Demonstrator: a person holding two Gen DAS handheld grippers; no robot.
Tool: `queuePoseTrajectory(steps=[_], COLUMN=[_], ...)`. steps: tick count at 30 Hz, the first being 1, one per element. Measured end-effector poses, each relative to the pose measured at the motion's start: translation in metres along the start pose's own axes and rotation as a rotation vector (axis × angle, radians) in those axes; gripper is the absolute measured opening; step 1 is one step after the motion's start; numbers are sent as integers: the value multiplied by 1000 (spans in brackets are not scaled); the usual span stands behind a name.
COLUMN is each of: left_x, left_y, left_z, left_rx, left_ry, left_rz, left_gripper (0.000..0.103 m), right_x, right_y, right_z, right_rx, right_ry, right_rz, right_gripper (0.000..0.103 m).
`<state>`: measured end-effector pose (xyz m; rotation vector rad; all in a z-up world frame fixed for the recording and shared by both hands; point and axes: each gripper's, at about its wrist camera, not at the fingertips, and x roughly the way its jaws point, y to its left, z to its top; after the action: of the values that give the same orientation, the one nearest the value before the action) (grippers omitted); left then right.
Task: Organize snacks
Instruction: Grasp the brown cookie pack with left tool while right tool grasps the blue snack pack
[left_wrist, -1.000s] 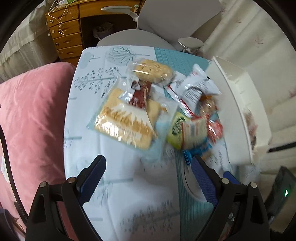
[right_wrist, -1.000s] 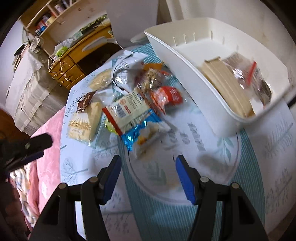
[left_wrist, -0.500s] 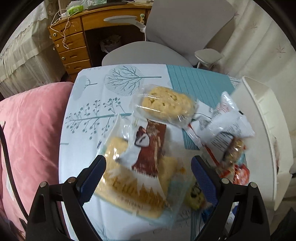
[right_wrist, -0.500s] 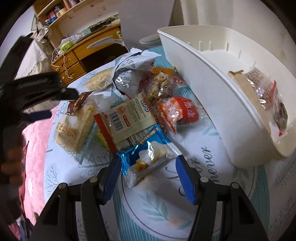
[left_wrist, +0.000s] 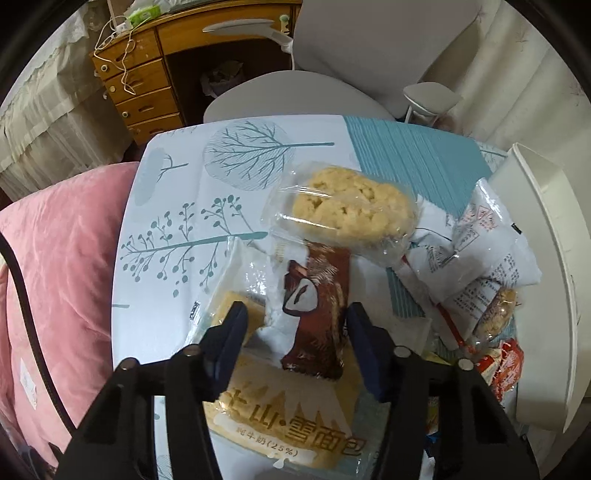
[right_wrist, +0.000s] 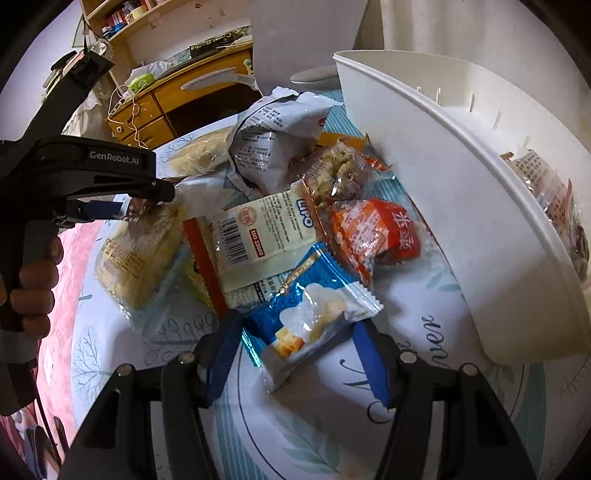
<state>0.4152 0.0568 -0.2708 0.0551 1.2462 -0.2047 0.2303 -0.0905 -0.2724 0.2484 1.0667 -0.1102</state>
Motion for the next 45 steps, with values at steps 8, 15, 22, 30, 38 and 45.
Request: queuePoseTrajectory(steps=[8,15,22,30,38,45], left_x=[-6,-27,-70,-132,-189,-221], left_y=[4,6,7,19,14,-9], left_z=[-4,-20,-56,-106,-157,-187], left_rx=[-20,-28,-24,-58,-47,-27], left_ry=[-1,18,17,-13,-58,-81], left_rz=[-14,-74,-113,-153,-218,-287], left_gripper=[37,36,36,36,36,36], right_x=[1,-6,-32,-82,-144,-182], right_y=[8,7,5,10,17,5], right_z=[4,2,-5,-18,-38,-55], right_rx=[-73,-98,-90,-100,-138,-136], right_ry=[13,47,42,-10,-88,-128], right_rz=[-20,-31,-40,-45,-49,-52], right_gripper=[48,44,43,43,43,43])
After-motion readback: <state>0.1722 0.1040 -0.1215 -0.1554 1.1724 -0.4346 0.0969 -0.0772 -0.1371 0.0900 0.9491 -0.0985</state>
